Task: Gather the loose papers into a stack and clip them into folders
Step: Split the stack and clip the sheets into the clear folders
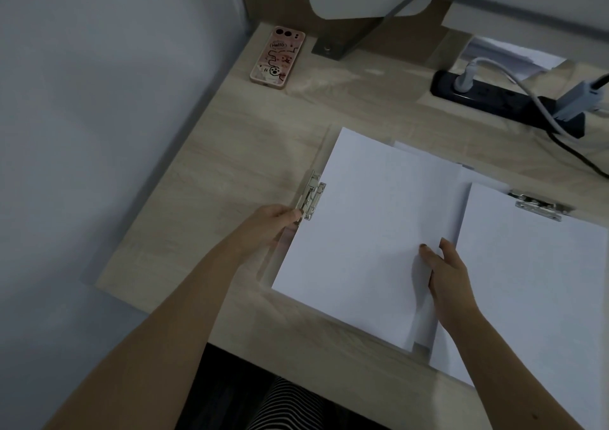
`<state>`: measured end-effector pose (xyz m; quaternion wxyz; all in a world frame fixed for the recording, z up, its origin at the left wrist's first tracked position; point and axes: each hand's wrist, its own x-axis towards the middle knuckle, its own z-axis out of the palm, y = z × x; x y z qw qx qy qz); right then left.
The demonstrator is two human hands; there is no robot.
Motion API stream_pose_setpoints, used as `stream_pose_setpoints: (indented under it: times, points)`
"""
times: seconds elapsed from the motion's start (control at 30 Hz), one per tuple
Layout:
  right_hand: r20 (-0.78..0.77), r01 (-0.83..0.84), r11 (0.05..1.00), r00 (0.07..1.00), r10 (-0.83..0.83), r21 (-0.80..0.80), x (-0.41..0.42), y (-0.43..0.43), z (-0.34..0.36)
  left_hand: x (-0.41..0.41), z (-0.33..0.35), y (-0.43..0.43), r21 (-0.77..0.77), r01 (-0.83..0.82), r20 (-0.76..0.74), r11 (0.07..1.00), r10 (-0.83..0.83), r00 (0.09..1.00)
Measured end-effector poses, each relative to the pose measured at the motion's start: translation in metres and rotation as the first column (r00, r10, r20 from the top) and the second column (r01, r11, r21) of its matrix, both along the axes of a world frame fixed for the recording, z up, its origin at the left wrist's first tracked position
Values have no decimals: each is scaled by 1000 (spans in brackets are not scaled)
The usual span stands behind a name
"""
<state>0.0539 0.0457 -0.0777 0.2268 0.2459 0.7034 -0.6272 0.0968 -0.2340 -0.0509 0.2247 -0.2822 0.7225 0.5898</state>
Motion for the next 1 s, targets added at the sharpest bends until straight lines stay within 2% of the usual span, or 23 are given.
stream_pose_setpoints:
  times: [0.17, 0.33, 0.5, 0.57, 0.63, 0.67, 0.73, 0.83, 0.93, 1.0]
  points:
    - [14, -10, 1000, 1000, 9, 25, 1, 1, -3, 1, -9, 9, -92, -41, -125, 995, 29, 992]
    - [13, -37, 999, 999, 36, 35, 0, 1, -5, 5, -15, 2, -66, -38, -106, 997, 31, 994]
    - [-107, -68, 963, 989, 99, 261, 1, -14, 7, 10, -4, 0, 28, -50, -80, 998, 52, 995]
    - [-131, -129, 866, 967, 218, 483, 4, -20, 7, 11, -1, 4, 0, -76, -95, 997, 76, 993]
    - [-99, -222, 674, 910, 403, 705, 9, -22, 10, 13, 5, 9, -31, -103, -136, 994, 98, 986]
    - [-81, -257, 605, 877, 474, 754, 10, -21, 13, 12, 10, 12, -47, -119, -159, 992, 111, 981]
    - [-44, -357, 557, 813, 581, 750, 12, -17, 15, 13, 23, 19, -55, -152, -219, 987, 137, 966]
    - [-30, -467, 572, 757, 653, 674, 10, -11, 22, 12, 50, 36, -19, -160, -301, 987, 147, 942]
    - [-46, -497, 705, 800, 598, 506, 9, -4, 38, 8, 84, 62, 75, -180, -390, 981, 195, 900]
    - [-27, -477, 822, 860, 509, 311, 10, 4, 53, 5, 104, 81, 117, -152, -453, 981, 189, 871]
